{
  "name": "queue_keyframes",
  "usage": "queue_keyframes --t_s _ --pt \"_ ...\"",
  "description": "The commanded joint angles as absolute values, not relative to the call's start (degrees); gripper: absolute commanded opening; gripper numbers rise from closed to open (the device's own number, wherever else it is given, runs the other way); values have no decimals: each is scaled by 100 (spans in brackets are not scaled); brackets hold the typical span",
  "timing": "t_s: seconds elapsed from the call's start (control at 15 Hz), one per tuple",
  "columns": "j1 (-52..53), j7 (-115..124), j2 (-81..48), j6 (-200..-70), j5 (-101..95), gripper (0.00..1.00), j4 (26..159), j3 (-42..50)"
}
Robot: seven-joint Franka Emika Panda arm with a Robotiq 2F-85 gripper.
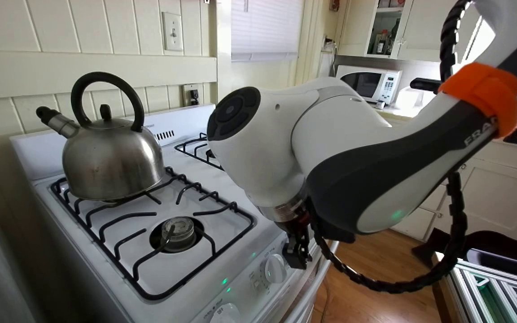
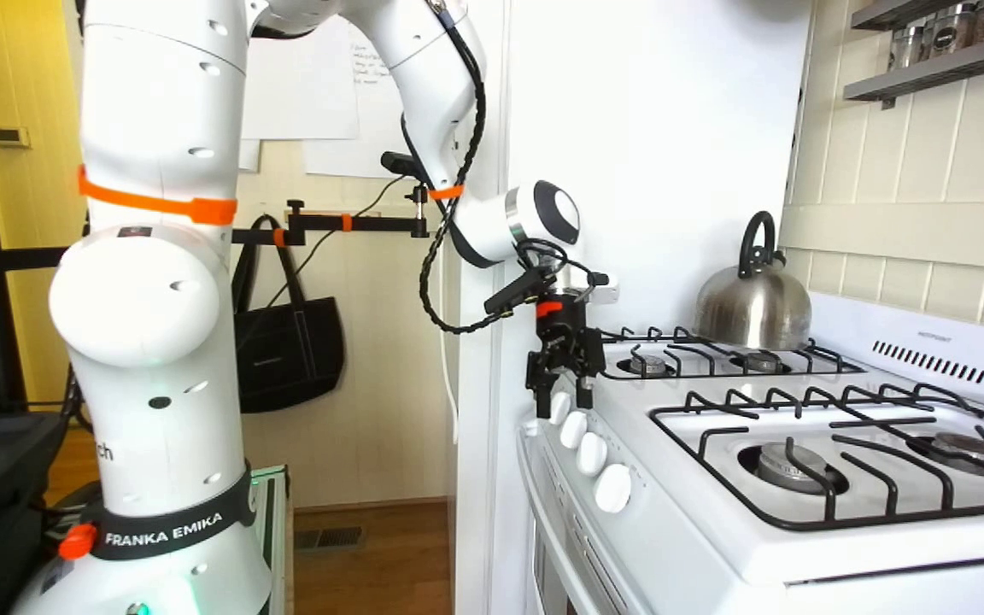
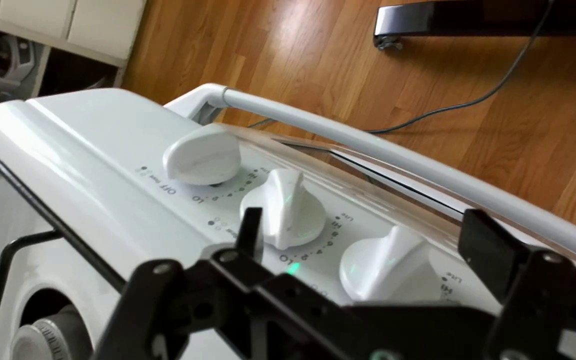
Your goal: Turn the stove's second-last knob to the left
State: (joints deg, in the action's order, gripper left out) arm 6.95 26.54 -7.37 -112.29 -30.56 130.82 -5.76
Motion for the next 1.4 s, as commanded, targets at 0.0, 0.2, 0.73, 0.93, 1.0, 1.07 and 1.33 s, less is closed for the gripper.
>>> queue_keyframes --t_s 0.0,0.2,0.73,0.93,1.0,1.07,1.33 --pt "751 3229 -855 -11289 -2448 100 12949 -535" --pt "745 3738 -866 -11496 -2019 100 12937 -517" --pt "393 4013 -52 -11577 -1590 100 13409 -238" --pt "311 3959 126 -11580 -1593 100 13490 -225" --pt "325 3959 89 -11580 -1594 100 13478 -239" --pt "341 3942 73 -11649 -1589 100 13480 -250" --pt "265 4077 353 -11768 -1411 100 13710 -197"
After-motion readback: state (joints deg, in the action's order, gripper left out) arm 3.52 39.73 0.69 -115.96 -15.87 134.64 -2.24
